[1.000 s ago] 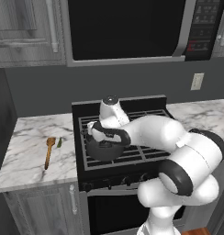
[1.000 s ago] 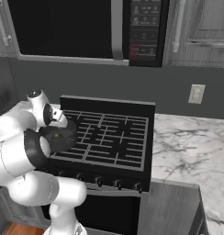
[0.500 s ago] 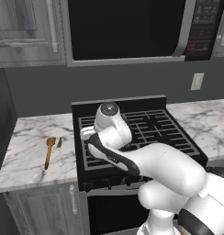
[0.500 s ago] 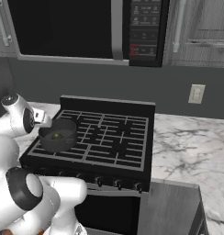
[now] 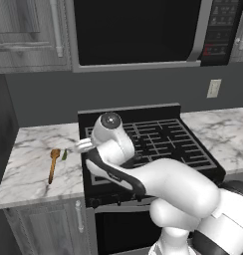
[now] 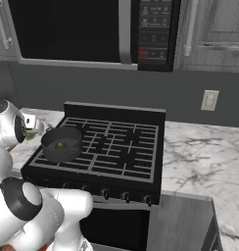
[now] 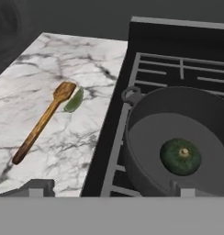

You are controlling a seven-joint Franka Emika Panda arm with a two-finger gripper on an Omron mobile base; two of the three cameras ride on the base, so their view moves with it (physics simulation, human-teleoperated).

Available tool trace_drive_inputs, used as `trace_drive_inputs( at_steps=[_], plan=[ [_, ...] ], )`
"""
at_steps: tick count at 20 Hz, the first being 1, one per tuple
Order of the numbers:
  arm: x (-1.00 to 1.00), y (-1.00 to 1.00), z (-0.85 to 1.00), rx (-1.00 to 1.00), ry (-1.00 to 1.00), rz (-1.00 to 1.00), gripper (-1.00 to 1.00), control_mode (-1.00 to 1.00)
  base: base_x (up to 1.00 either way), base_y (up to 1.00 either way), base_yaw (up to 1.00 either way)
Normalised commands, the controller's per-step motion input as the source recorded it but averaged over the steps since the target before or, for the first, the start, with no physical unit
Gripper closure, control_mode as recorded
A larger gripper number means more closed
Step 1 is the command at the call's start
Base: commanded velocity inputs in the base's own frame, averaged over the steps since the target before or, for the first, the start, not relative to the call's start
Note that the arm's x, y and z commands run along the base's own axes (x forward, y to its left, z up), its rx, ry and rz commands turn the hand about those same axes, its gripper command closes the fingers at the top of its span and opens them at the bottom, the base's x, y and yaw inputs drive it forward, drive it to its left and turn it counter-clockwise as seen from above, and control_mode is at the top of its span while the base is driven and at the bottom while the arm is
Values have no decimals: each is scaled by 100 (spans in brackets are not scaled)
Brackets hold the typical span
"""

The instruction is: Put the squash and lemon wedge in the pot. Retrieve the spatula and lightly stir the vegetables in the pot.

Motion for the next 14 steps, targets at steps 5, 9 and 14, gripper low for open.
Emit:
trace_drive_inputs(
  at_steps=[5,9,14],
  plan=[
    [12,55,1,0,-3,7,-100,-100,0,0,0],
    [8,42,-6,0,0,5,-100,-100,0,0,0],
    [28,18,-12,0,0,0,-100,-100,0,0,0]
  ],
)
